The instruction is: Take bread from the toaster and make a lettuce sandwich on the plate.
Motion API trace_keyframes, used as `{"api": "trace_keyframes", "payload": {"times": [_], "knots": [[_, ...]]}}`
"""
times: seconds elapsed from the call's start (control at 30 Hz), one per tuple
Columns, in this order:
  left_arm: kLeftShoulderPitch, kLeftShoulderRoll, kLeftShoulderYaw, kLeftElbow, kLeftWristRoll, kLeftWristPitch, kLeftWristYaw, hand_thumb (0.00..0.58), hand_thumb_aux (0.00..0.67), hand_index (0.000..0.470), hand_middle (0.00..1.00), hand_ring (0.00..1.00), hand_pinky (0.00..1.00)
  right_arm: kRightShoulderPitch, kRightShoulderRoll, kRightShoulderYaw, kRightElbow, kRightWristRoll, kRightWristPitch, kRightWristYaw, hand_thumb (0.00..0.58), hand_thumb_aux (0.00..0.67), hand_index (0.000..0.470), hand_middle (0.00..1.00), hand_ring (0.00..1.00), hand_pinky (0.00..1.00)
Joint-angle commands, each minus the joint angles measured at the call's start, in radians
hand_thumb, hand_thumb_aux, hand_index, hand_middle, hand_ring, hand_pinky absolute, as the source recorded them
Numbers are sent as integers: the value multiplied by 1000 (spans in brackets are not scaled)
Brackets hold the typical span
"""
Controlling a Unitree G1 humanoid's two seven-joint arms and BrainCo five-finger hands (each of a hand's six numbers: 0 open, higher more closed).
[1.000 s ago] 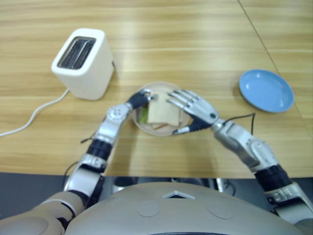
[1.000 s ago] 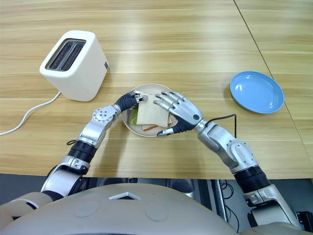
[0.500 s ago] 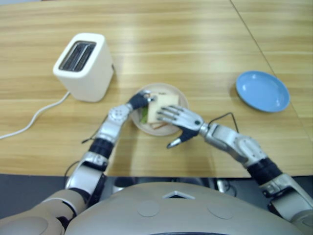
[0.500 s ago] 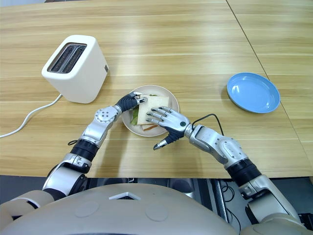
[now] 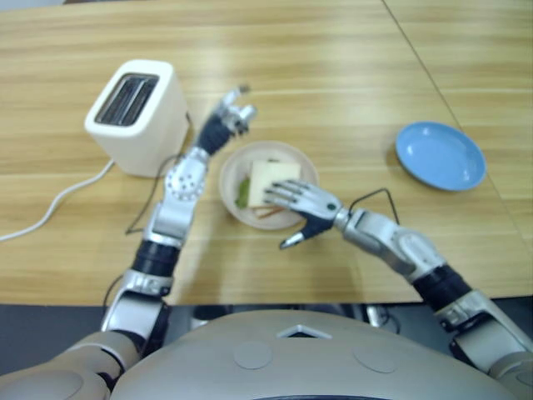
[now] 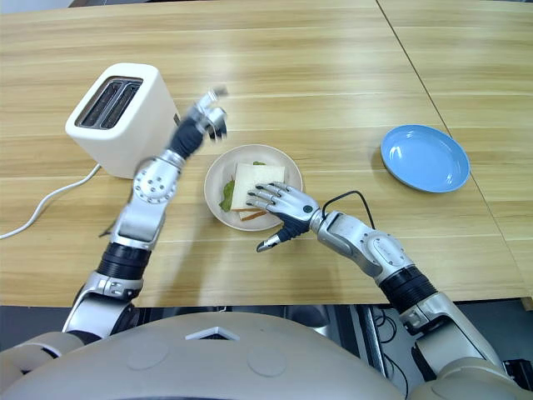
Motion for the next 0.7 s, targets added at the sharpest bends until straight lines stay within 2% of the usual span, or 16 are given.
{"api": "trace_keyframes", "payload": {"times": [0.03,0.17,0.33,0.37,0.4,0.43,0.5,0.6,0.67,0.7], "knots": [[32,13,0,47,-10,1,-23,0,0,0,0,0,0,51,-31,49,96,-34,15,49,0,0,0,0,0,0],[41,30,-9,89,-26,-3,-76,0,0,0,0,0,0,57,-28,4,44,-13,11,-29,0,0,0,0,0,0],[64,66,-22,94,-76,-12,-182,0,0,0,0,0,0,80,-5,-169,-115,98,-29,-249,0,0,0,0,0,0],[68,69,-17,91,-106,-14,-210,194,123,85,0,0,0,91,4,-219,-162,155,-46,-277,0,0,0,0,0,0],[73,60,-1,82,-155,-3,-234,546,507,348,0,0,0,104,13,-271,-208,231,-61,-288,0,0,0,0,0,0],[77,50,16,67,-202,15,-254,580,670,460,43,43,43,117,19,-317,-242,323,-75,-280,0,0,0,0,0,0],[91,55,17,26,-254,23,-303,580,670,460,1000,1000,1000,142,12,-397,-284,485,-87,-239,0,0,0,0,0,0],[134,103,32,-88,-322,13,-383,580,670,460,1000,1000,1000,183,-38,-482,-303,602,-80,-151,0,0,0,0,0,0],[173,176,73,-149,-352,7,-437,580,670,460,1000,1000,1000,238,-104,-469,-297,667,-70,-25,0,0,0,0,0,0],[198,224,90,-167,-352,0,-465,580,670,460,1000,1000,1000,270,-132,-459,-288,687,-70,26,0,0,0,180,180,180]]}}
